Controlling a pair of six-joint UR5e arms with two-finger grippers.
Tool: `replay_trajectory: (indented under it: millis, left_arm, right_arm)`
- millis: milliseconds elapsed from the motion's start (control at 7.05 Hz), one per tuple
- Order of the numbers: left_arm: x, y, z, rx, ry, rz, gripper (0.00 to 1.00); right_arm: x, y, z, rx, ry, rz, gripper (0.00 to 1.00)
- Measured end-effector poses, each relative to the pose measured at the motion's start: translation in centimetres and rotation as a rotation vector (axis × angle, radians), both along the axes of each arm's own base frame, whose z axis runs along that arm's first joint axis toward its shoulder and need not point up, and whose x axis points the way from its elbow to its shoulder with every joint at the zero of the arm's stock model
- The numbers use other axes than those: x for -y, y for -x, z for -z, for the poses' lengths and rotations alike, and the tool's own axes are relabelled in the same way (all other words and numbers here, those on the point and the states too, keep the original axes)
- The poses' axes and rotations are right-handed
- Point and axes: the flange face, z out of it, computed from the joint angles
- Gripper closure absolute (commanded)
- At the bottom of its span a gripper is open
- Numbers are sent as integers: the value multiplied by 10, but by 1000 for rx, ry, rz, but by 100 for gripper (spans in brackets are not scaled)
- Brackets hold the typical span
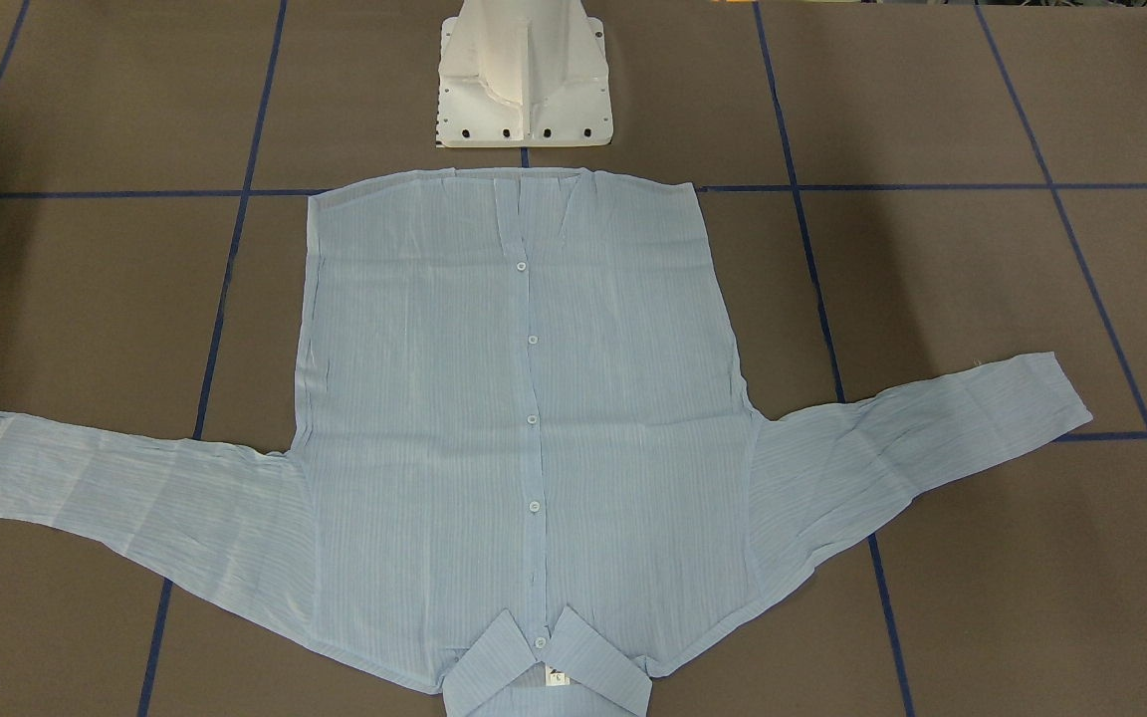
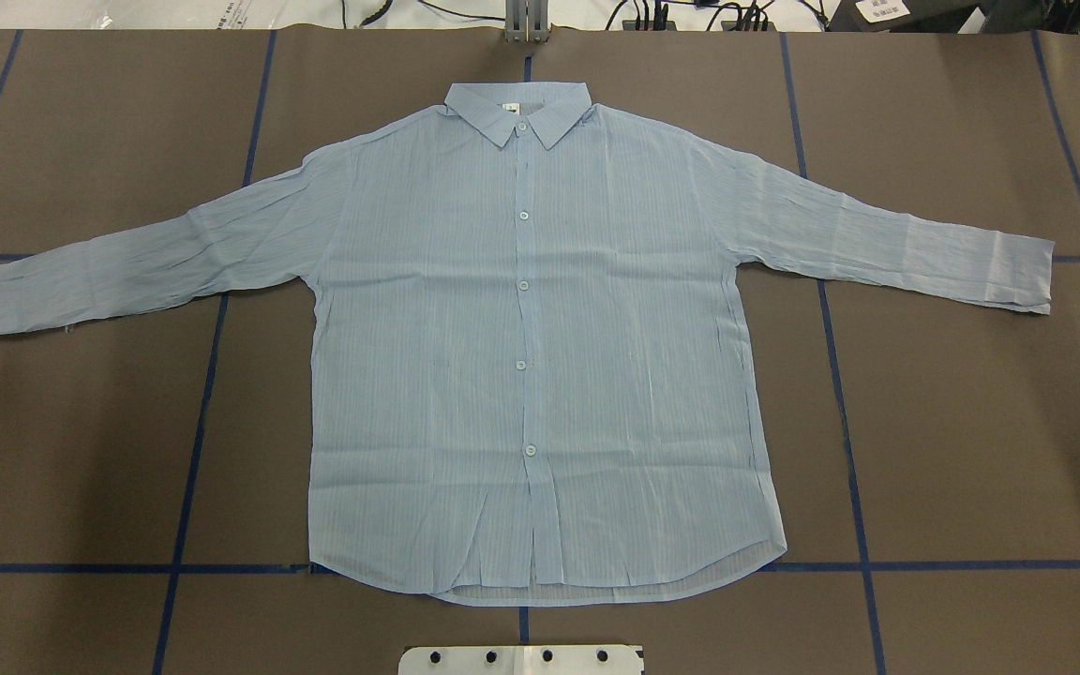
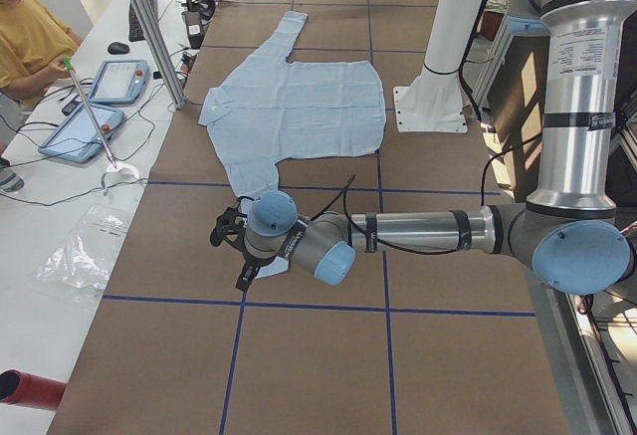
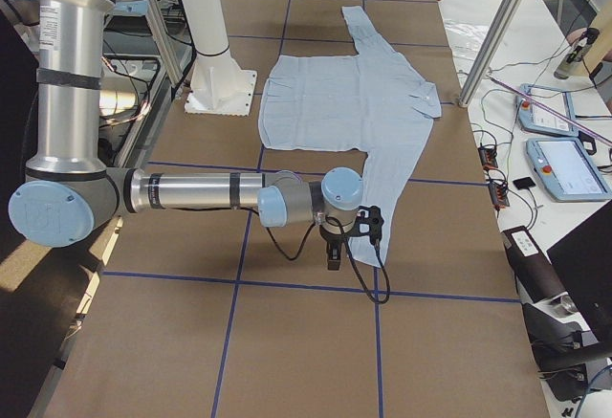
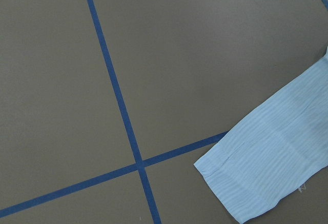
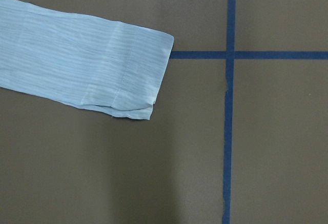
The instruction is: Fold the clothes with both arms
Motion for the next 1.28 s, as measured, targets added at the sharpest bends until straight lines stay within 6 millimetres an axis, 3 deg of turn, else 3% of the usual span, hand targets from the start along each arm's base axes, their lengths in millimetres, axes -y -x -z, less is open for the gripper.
replay_trajectory:
  millis: [567, 709, 1134, 1276]
  left_arm:
    - [-6, 0, 5, -4, -11, -3, 0]
    - [-6, 0, 4, -4, -10, -4, 0]
    - [-6, -1, 4, -6, -15, -7, 0]
    - [-6, -1, 5, -6, -28, -6, 0]
  right_arm:
    - [9, 6, 8, 1, -19, 11, 0]
    - [20, 12, 9, -3, -23, 20, 0]
    - [111, 55, -11, -14, -32, 64, 1]
    - [128, 73, -25, -9, -59, 65, 2]
